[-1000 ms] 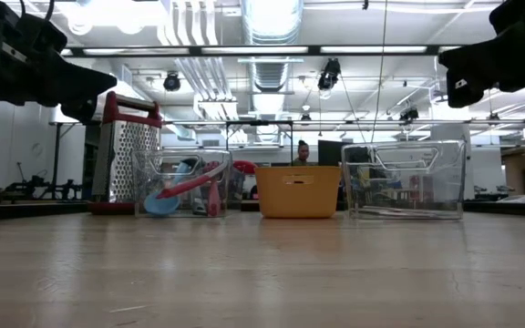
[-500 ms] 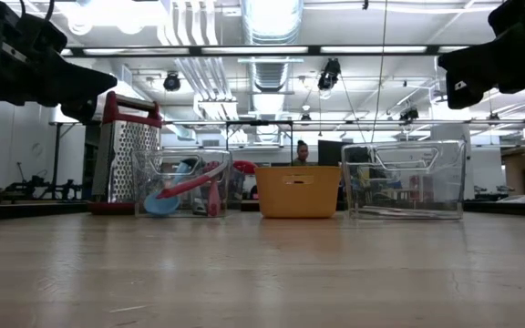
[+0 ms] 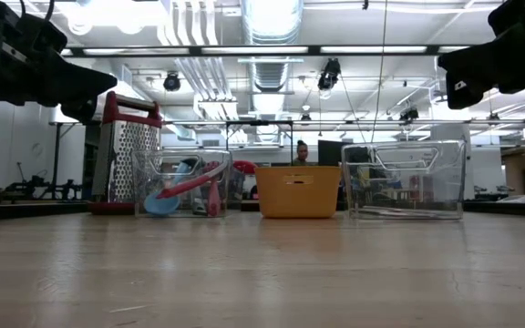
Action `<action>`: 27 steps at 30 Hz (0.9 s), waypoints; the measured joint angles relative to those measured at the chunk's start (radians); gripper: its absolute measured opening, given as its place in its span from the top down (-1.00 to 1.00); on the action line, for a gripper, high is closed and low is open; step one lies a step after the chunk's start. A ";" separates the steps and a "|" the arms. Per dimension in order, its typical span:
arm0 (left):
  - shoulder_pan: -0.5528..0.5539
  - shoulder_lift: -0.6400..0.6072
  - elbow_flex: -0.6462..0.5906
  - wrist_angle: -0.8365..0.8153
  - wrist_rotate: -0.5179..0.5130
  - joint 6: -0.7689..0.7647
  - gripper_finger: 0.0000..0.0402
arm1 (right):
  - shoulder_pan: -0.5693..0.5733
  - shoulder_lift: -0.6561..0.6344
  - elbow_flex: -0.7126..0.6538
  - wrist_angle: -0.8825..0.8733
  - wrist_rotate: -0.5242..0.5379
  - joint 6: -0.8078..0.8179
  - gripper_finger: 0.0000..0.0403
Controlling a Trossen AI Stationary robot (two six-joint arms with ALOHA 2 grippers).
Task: Pick & Place Kitchen Items
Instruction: Return to Home Position
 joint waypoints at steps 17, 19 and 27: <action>0.000 0.000 0.000 -0.001 0.000 0.000 0.85 | 0.000 0.000 0.000 0.000 0.000 0.000 0.96; 0.000 0.000 0.000 0.000 0.000 0.000 0.86 | 0.000 0.000 0.000 0.000 0.000 0.001 0.96; 0.000 0.000 0.000 -0.001 0.000 0.000 0.84 | 0.000 0.000 0.000 0.000 0.000 0.000 0.96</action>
